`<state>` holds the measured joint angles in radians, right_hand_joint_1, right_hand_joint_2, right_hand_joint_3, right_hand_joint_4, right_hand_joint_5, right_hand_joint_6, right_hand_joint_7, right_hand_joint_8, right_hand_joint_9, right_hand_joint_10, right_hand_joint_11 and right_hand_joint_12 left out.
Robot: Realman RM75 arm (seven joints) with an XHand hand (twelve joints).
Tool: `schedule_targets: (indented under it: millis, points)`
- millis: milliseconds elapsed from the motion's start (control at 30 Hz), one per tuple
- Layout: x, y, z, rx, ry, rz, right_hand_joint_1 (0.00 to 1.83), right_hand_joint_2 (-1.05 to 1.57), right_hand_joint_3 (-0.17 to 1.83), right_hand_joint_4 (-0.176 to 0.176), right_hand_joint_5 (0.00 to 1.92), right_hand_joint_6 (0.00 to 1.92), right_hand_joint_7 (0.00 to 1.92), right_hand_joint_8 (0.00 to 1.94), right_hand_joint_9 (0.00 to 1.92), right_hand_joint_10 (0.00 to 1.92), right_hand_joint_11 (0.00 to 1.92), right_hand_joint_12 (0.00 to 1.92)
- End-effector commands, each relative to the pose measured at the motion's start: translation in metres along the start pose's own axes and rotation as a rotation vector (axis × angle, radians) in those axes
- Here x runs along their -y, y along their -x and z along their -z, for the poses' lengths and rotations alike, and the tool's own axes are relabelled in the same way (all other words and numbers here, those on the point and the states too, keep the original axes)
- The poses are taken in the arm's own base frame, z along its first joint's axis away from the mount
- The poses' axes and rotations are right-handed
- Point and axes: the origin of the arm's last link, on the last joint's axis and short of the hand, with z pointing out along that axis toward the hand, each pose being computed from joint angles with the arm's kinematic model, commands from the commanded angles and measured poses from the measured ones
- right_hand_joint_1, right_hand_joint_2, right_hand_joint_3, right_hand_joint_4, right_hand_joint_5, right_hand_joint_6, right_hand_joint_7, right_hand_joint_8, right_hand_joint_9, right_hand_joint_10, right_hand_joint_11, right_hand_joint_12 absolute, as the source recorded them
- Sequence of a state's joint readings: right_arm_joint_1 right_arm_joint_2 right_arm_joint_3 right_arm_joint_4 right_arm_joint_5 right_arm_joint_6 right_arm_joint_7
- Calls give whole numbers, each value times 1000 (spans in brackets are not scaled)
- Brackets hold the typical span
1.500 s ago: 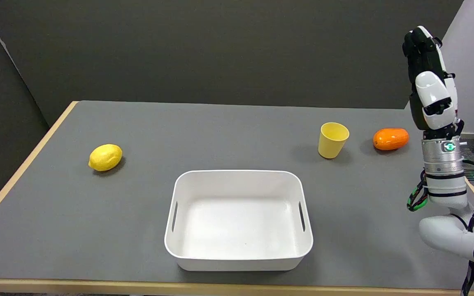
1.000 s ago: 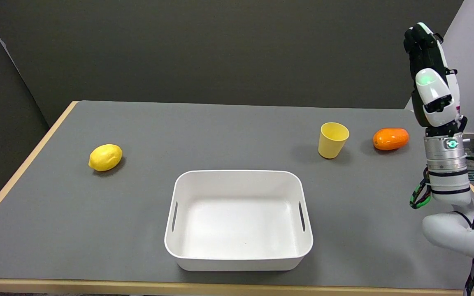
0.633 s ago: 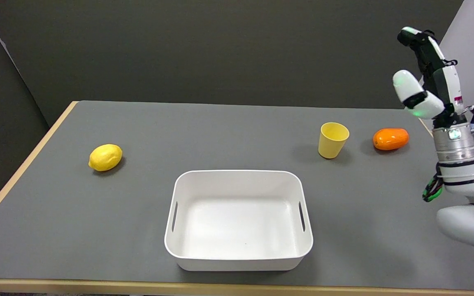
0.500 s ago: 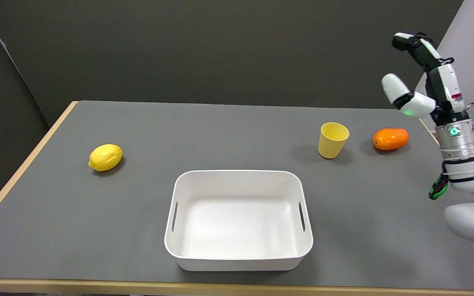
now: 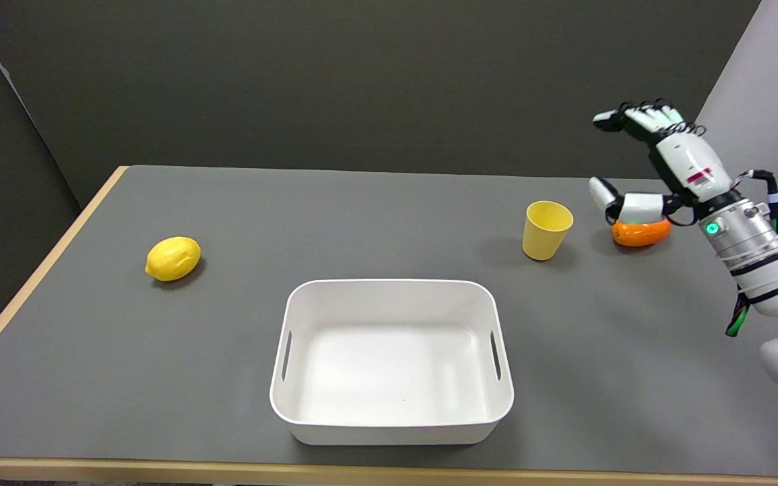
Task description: Pick up the yellow cup.
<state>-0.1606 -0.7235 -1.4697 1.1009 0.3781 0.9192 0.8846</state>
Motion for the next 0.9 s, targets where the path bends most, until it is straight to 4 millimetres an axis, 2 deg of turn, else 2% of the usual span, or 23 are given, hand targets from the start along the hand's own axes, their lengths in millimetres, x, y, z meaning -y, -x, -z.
schedule_targets:
  millis: [33,400,600,633,667,800,900]
  points:
    - [24,23,19,216,-58,198,713,619,981,-41,327,648,382,551,176,743,-1,920]
    - [26,32,28,254,-51,185,710,613,981,-37,330,653,381,552,171,739,-1,924]
    - [22,50,18,283,-38,175,710,611,978,-36,336,665,364,545,154,725,-1,898]
    - [13,55,16,299,-17,197,714,610,981,-37,336,669,349,540,142,715,-1,885]
    - [17,60,14,301,-24,171,715,610,981,-36,338,672,338,535,134,708,-1,875]
    - [8,74,13,345,7,174,710,657,891,-5,383,729,326,417,91,679,-1,808]
    - [1,77,15,369,41,181,711,659,883,4,393,758,301,387,69,654,-1,783]
